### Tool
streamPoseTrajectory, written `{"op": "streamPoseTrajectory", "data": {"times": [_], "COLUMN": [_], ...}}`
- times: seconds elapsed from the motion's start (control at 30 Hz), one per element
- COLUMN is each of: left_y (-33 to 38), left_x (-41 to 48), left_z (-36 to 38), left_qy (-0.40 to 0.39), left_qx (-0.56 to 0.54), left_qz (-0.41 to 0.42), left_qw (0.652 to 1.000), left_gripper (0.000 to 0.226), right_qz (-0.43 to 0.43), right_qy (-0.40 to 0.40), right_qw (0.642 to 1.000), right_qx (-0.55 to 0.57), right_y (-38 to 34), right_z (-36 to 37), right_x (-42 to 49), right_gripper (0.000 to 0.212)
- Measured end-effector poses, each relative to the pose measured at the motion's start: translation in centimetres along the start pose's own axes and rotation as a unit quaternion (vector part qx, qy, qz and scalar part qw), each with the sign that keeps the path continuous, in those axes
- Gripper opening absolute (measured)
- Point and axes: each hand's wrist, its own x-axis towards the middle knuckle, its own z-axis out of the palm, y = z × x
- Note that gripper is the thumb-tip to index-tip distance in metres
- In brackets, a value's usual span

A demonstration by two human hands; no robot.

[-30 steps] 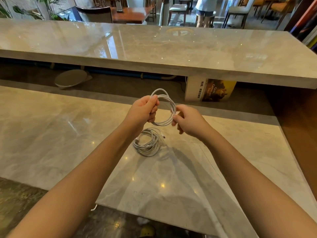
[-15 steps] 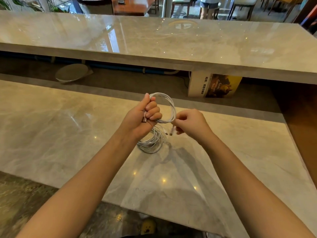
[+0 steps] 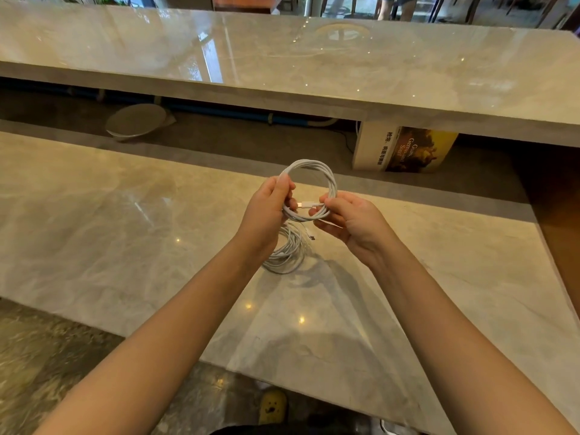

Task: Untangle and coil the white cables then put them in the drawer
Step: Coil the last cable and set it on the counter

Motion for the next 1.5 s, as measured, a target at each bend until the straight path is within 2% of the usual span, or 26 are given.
{"op": "streamPoseTrajectory", "data": {"times": [0.07, 0.2, 0.43, 0.5, 0.6, 0.67, 0.73, 0.87, 1.0, 1.1, 1.23, 1.33, 1.4, 1.5], "left_y": [-0.5, -1.0, -1.5, -1.4, -1.4, -1.4, -1.6, -1.8, -2.6, -3.8, -5.7, -6.9, -7.7, -8.8], "left_x": [0.2, 1.0, 1.9, 2.1, 2.3, 2.4, 2.6, 2.7, 2.9, 3.0, 3.6, 4.1, 4.5, 5.1], "left_z": [-0.2, -1.0, -2.0, -2.2, -2.4, -2.6, -3.0, -3.7, -4.1, -4.5, -5.6, -6.1, -6.6, -7.0], "left_qy": [0.042, 0.038, 0.011, -0.011, -0.065, -0.086, -0.093, -0.078, -0.045, -0.014, 0.040, 0.092, 0.093, 0.067], "left_qx": [0.087, 0.080, 0.083, 0.031, -0.162, -0.278, -0.290, -0.190, 0.022, 0.162, 0.204, 0.271, 0.307, 0.361], "left_qz": [0.007, -0.013, -0.021, -0.044, -0.108, -0.148, -0.150, -0.126, -0.085, -0.060, -0.050, -0.044, -0.036, -0.019], "left_qw": [0.995, 0.996, 0.996, 0.998, 0.979, 0.945, 0.941, 0.971, 0.995, 0.985, 0.977, 0.957, 0.946, 0.930], "left_gripper": [0.031, 0.033, 0.032, 0.031, 0.030, 0.032, 0.032, 0.029, 0.029, 0.029, 0.025, 0.024, 0.025, 0.028], "right_qz": [0.007, 0.008, 0.022, 0.038, 0.059, 0.055, 0.050, 0.038, 0.008, -0.013, -0.012, -0.018, -0.020, -0.027], "right_qy": [-0.026, -0.107, -0.160, -0.194, -0.218, -0.199, -0.176, -0.121, -0.073, -0.033, 0.040, 0.081, 0.095, 0.113], "right_qw": [0.999, 0.992, 0.985, 0.978, 0.967, 0.975, 0.983, 0.991, 0.984, 0.974, 0.969, 0.945, 0.934, 0.922], "right_qx": [0.032, 0.063, 0.052, 0.068, 0.117, 0.080, 0.026, -0.040, -0.164, -0.223, -0.243, -0.316, -0.343, -0.370], "right_y": [0.4, 1.1, 1.9, 1.7, 1.4, 1.5, 1.8, 2.0, 3.0, 4.4, 6.5, 8.1, 8.8, 9.4], "right_z": [-0.2, -0.5, -0.7, -1.0, -1.1, -0.9, -0.6, -0.2, 0.2, 0.9, 2.1, 2.7, 2.9, 2.9], "right_x": [0.2, 0.3, 0.7, 0.8, 0.9, 1.0, 1.3, 1.8, 2.4, 3.1, 4.4, 5.4, 5.7, 5.8], "right_gripper": [0.016, 0.012, 0.014, 0.016, 0.021, 0.021, 0.016, 0.013, 0.021, 0.022, 0.024, 0.020, 0.017, 0.026]}}
